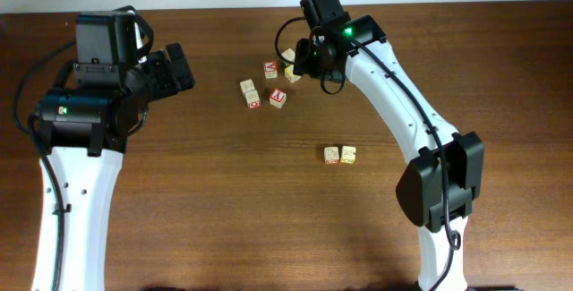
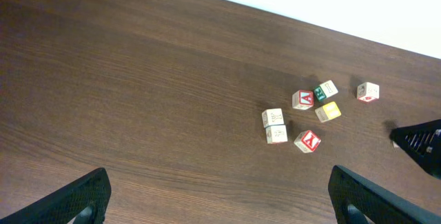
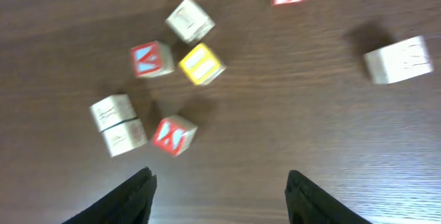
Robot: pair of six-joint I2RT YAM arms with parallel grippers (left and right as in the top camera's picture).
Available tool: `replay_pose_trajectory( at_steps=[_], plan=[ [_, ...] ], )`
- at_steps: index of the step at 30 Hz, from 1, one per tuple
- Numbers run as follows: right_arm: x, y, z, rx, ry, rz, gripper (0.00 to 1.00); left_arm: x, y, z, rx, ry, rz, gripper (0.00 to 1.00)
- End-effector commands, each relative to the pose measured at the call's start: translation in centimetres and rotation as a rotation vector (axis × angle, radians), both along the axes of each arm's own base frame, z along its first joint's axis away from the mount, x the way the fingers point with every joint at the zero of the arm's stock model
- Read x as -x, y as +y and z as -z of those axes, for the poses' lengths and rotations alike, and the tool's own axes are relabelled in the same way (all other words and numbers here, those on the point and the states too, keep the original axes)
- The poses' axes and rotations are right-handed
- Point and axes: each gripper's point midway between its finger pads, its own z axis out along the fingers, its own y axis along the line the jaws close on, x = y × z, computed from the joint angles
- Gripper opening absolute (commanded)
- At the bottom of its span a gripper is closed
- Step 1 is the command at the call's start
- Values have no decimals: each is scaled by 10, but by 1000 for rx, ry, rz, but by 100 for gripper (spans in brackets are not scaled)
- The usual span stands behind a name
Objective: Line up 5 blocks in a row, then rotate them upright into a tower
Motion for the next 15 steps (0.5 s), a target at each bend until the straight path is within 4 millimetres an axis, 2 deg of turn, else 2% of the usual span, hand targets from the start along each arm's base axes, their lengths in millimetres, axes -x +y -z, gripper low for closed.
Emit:
replay_pose_trajectory(
  at_steps=[1, 5, 11, 15],
  plan=[
    [-12, -26, -4, 150, -68, 15, 65, 0, -2, -5, 18, -12, 1, 100],
    [-26, -46, 6, 230, -78, -101, 66, -2, -2, -2, 18, -4, 1, 100],
    [-46, -77, 22, 215, -76, -246, 68, -3, -2, 2, 17, 6, 0, 99],
    [-57, -103, 26, 249, -87, -248, 69, -4, -2, 4, 16, 12, 0, 99]
  ],
)
